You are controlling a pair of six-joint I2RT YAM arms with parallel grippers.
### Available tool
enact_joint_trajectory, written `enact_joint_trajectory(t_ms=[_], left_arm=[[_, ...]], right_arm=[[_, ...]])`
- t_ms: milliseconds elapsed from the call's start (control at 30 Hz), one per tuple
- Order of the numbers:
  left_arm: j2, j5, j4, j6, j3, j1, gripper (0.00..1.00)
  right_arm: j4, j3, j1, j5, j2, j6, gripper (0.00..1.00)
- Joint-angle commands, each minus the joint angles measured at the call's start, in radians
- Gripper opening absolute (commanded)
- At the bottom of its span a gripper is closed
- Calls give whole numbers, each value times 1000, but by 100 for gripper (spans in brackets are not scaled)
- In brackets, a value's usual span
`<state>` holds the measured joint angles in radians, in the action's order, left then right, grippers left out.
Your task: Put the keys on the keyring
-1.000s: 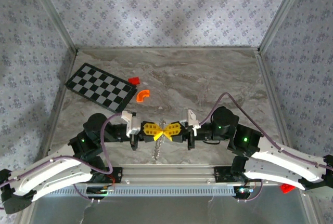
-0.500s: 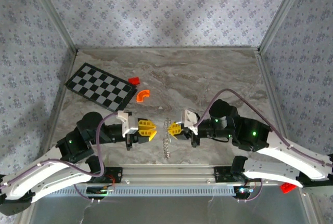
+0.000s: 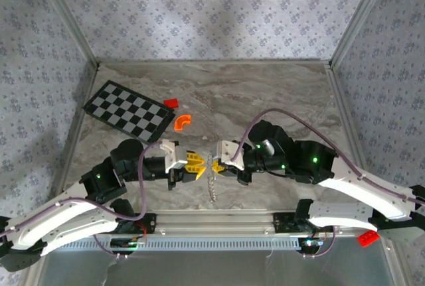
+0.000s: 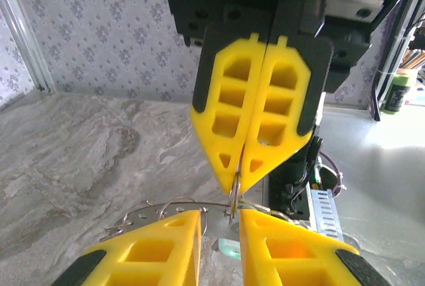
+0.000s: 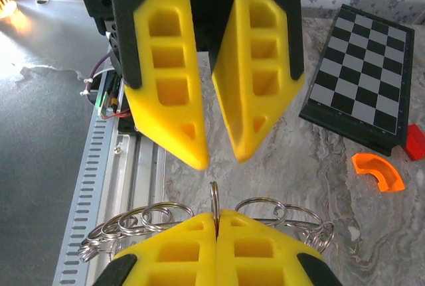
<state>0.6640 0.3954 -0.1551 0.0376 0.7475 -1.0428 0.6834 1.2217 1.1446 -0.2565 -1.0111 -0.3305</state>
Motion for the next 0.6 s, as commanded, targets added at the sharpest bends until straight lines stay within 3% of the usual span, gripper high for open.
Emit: enact_joint_trajectory(t_ms=[0,200,333,567], left_arm=[[3,-1,39,12,21,-2,22],[28,4,82,3,8,-2,21],[35,2,105,-2,-2,-2,13],[45,0,83,13,3,-2,13]], right_arm=[[21,51,6,8,-10,-31,0],[19,57,7,-10,-33,-42,0],[11,54,9,-9,-34,-44,0],[1,55,10,-20,-29,-43,0]])
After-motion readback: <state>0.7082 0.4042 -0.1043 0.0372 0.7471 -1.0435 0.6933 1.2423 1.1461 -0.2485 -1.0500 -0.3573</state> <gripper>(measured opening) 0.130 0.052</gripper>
